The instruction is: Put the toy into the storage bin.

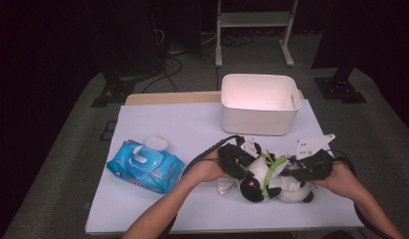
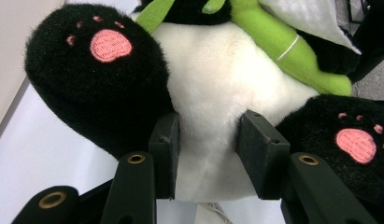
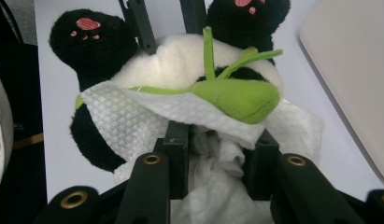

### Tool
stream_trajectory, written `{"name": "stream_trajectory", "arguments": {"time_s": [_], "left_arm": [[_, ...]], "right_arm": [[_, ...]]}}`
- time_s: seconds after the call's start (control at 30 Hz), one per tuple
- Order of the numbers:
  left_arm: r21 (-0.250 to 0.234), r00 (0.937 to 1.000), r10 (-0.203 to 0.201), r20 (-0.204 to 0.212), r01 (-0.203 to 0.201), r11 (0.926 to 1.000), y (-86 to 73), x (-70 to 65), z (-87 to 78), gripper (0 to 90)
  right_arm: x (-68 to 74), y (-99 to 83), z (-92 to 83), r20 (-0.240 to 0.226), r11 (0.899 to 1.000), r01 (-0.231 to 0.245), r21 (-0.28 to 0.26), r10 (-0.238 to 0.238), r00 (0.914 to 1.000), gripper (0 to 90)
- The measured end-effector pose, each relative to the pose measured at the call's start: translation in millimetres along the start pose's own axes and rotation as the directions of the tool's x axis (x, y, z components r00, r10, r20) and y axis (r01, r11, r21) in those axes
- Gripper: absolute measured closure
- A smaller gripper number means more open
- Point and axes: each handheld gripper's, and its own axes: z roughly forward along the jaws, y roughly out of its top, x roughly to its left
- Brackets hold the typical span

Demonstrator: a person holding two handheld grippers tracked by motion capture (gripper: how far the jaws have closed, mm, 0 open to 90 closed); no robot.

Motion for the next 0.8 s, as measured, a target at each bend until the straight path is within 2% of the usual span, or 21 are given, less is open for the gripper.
{"name": "stream_trajectory", "arguments": {"time_s": [0.17,0.27,0.47,0.8], "left_arm": [[-0.001,1.0000,0.001,0.000,-0.001,1.0000,3.1,-1.0,2.4,58.7],[0.002,1.0000,0.006,-0.001,-0.006,1.0000,4.9,-0.9,3.7,58.6],[0.006,1.0000,0.005,-0.002,-0.005,1.0000,5.9,-0.4,4.4,58.5],[0.008,1.0000,-0.008,-0.001,0.008,0.9999,5.1,2.0,4.5,58.3]], "right_arm": [[-3.2,-7.7,-5.6,-0.013,1.000,-0.024,-0.019,0.024,0.9996,68.8],[-1.3,-12.3,-9.9,-0.006,0.999,-0.041,-0.031,0.040,0.9992,70.4],[6.6,-14.6,-15.8,0.022,0.999,-0.032,-0.040,0.032,0.9992,72.9],[13.7,-20.9,-27.2,0.013,0.996,-0.047,-0.076,0.048,0.9988,76.9]]}}
